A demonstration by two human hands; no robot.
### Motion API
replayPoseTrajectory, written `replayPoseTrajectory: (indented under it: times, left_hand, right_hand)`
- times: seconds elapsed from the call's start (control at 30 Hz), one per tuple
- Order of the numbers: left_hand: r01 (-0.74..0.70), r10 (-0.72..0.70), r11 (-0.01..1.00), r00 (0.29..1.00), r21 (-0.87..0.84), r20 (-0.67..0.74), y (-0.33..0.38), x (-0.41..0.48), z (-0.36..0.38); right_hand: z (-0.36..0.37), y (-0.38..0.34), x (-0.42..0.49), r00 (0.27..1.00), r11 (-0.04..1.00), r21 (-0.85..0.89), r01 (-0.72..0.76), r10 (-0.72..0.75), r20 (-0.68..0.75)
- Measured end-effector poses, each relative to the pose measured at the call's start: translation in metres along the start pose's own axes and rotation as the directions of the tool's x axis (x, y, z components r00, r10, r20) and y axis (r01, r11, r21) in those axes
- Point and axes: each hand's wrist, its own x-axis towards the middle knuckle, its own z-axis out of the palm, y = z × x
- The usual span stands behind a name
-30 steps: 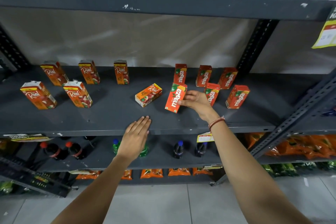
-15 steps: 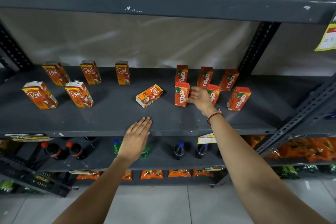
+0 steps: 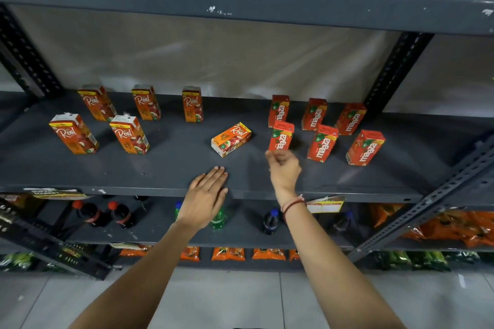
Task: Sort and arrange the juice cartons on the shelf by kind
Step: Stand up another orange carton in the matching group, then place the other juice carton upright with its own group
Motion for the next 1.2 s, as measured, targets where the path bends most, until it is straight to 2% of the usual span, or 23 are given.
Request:
replayPoseTrajectory:
  times: [0.07, 0.2, 0.33, 0.53, 0.67, 0.8, 0.87, 0.97, 1.07, 1.2]
  left_hand:
    - [0.084, -0.085, 0.996, 0.995, -0.007, -0.047, -0.026, -0.004, -0.006]
    - [0.168, -0.168, 0.986, 0.984, 0.005, -0.066, -0.049, 0.002, -0.016]
    - [0.205, -0.206, 0.979, 0.975, -0.012, -0.088, -0.066, 0.002, -0.022]
    - [0.217, -0.215, 0.976, 0.974, 0.024, -0.066, -0.084, -0.005, -0.022]
    - [0.217, -0.215, 0.976, 0.974, 0.029, -0.068, -0.085, -0.006, -0.019]
    - [0.209, -0.206, 0.977, 0.975, 0.029, -0.079, -0.085, -0.006, -0.018]
    - [0.206, -0.203, 0.978, 0.976, 0.027, -0.079, -0.085, -0.006, -0.018]
    - [0.196, -0.192, 0.980, 0.978, 0.039, -0.080, -0.086, -0.007, -0.017]
    - [0.201, -0.198, 0.979, 0.977, 0.041, -0.080, -0.086, -0.007, -0.017]
    - [0.200, -0.196, 0.979, 0.976, 0.039, -0.093, -0.084, -0.007, -0.018]
  right_hand:
    - [0.038, 0.000, -0.011, 0.978, 0.995, -0.033, -0.097, 0.101, 0.185]
    - [0.069, -0.018, -0.001, 0.931, 0.973, -0.097, -0.207, 0.227, 0.285]
    - [0.084, -0.036, 0.012, 0.908, 0.934, -0.114, -0.338, 0.355, 0.223]
    - [0.106, -0.050, 0.013, 0.874, 0.848, -0.333, -0.412, 0.472, 0.119]
    - [0.115, -0.052, 0.017, 0.866, 0.829, -0.392, -0.398, 0.481, 0.136]
    - [0.119, -0.055, 0.024, 0.857, 0.824, -0.460, -0.329, 0.466, 0.222]
    - [0.118, -0.053, 0.022, 0.857, 0.860, -0.417, -0.295, 0.431, 0.282]
    - [0.108, -0.047, 0.011, 0.874, 0.933, -0.310, -0.182, 0.298, 0.385]
    - [0.100, -0.041, -0.005, 0.894, 0.969, -0.231, -0.092, 0.182, 0.410]
    - [0.094, -0.030, -0.019, 0.865, 0.988, -0.119, -0.094, 0.141, 0.481]
